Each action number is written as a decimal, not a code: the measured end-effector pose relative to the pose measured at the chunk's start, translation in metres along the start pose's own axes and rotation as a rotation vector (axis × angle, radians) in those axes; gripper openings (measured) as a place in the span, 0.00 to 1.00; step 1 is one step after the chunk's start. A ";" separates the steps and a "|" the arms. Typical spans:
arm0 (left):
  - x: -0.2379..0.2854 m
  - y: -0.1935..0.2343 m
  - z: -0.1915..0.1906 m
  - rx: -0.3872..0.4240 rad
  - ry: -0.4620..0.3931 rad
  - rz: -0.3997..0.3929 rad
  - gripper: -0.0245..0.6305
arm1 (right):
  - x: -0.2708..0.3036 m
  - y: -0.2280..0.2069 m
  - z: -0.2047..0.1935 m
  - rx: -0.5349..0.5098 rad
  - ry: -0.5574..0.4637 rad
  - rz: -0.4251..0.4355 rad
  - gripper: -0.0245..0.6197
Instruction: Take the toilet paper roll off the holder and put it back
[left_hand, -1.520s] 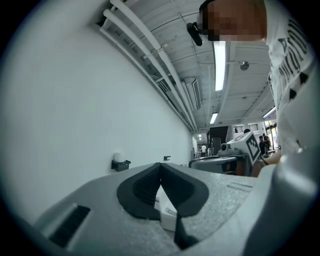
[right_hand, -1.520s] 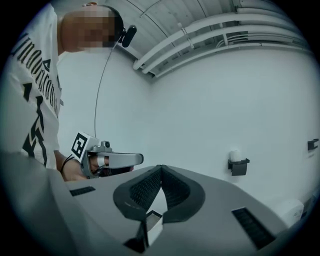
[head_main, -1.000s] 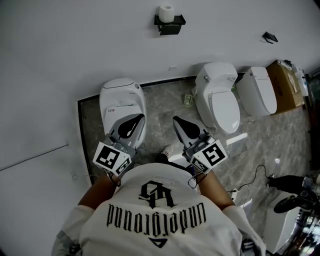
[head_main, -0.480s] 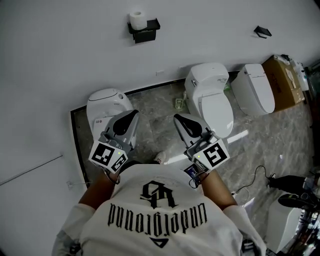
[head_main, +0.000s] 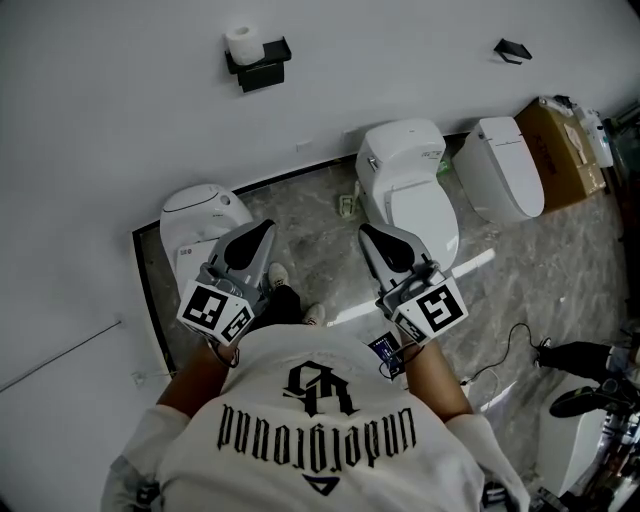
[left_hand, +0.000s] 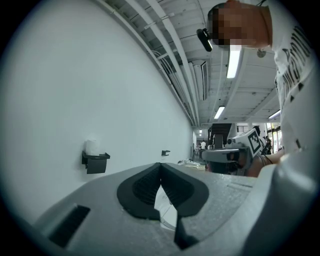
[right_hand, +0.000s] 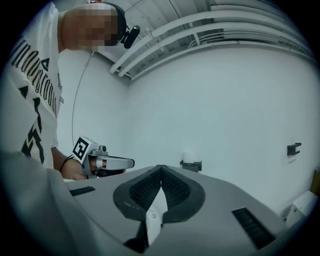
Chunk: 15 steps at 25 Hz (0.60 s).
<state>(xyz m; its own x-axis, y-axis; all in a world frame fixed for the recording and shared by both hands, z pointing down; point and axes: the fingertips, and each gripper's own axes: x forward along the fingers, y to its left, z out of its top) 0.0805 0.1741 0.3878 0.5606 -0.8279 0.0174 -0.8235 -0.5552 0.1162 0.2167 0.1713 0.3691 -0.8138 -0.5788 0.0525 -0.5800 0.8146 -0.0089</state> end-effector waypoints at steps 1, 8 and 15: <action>0.005 0.000 0.000 0.001 0.000 -0.005 0.06 | -0.001 -0.005 0.000 0.000 -0.001 -0.006 0.06; 0.033 0.004 0.006 0.012 -0.006 -0.023 0.06 | 0.001 -0.035 0.004 0.016 -0.004 -0.027 0.06; 0.046 0.036 0.003 -0.013 -0.006 -0.018 0.06 | 0.032 -0.052 0.007 0.017 -0.006 -0.018 0.06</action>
<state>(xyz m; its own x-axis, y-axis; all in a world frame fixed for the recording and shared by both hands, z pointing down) 0.0764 0.1159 0.3897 0.5752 -0.8179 0.0094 -0.8118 -0.5694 0.1296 0.2200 0.1102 0.3638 -0.8031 -0.5939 0.0467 -0.5954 0.8031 -0.0252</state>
